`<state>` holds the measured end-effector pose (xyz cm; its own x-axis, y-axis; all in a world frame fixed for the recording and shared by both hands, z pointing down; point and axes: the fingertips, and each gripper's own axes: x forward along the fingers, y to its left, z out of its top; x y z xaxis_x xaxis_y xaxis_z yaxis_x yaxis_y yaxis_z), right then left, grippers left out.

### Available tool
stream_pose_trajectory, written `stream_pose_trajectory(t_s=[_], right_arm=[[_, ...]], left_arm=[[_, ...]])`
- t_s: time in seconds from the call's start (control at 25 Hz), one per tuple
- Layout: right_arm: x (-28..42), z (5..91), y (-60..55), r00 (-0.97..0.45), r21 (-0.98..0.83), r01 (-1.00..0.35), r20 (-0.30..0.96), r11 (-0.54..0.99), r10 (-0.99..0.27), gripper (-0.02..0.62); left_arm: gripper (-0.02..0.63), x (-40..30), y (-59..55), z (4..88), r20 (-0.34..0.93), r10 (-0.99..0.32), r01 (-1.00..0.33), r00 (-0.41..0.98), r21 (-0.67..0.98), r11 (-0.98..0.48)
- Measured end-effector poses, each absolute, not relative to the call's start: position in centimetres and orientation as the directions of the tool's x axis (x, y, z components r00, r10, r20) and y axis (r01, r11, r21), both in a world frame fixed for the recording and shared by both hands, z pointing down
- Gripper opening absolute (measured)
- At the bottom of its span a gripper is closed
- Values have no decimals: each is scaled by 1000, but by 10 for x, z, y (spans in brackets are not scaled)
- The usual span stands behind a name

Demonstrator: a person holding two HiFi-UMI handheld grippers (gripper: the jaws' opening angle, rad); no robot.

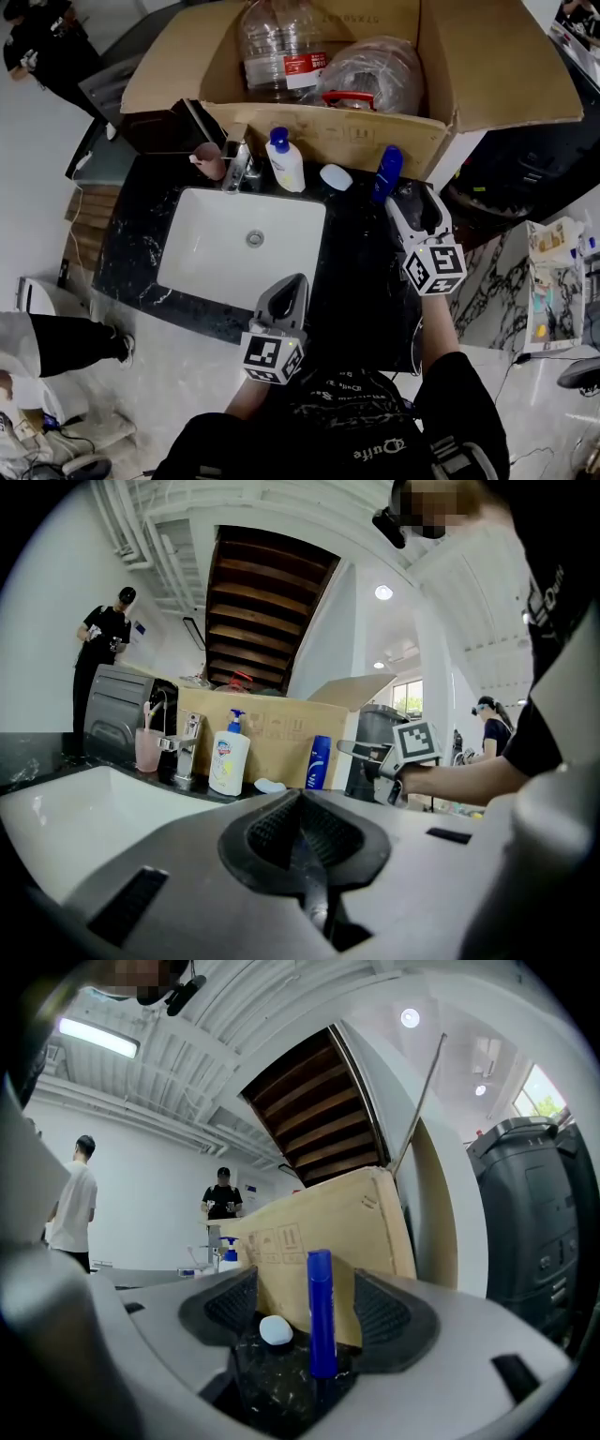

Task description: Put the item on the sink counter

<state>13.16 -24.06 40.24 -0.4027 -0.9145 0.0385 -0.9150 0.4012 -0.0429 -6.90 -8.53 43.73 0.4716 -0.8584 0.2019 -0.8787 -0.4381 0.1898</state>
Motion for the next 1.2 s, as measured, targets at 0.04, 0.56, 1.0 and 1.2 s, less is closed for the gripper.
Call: stream_pose_trajectory(t_s=[0.04, 0.56, 1.0, 1.2], right_arm=[[131, 398, -233, -402, -39, -915, 33, 401, -915, 305], [114, 403, -122, -371, -22, -929, 82, 371, -925, 305], [112, 429, -67, -317, -84, -948, 144, 308, -937, 305], [108, 449, -42, -300, -111, -953, 203, 282, -932, 305]], left_arm=[[8, -69, -84, 437, 199, -857, -877, 475, 188, -443], [8, -61, -68, 438, 183, -820, -838, 542, 186, -513], [8, -57, -62, 449, 194, -803, -823, 564, 209, -528], [8, -52, -58, 454, 197, -791, -813, 579, 216, -541]])
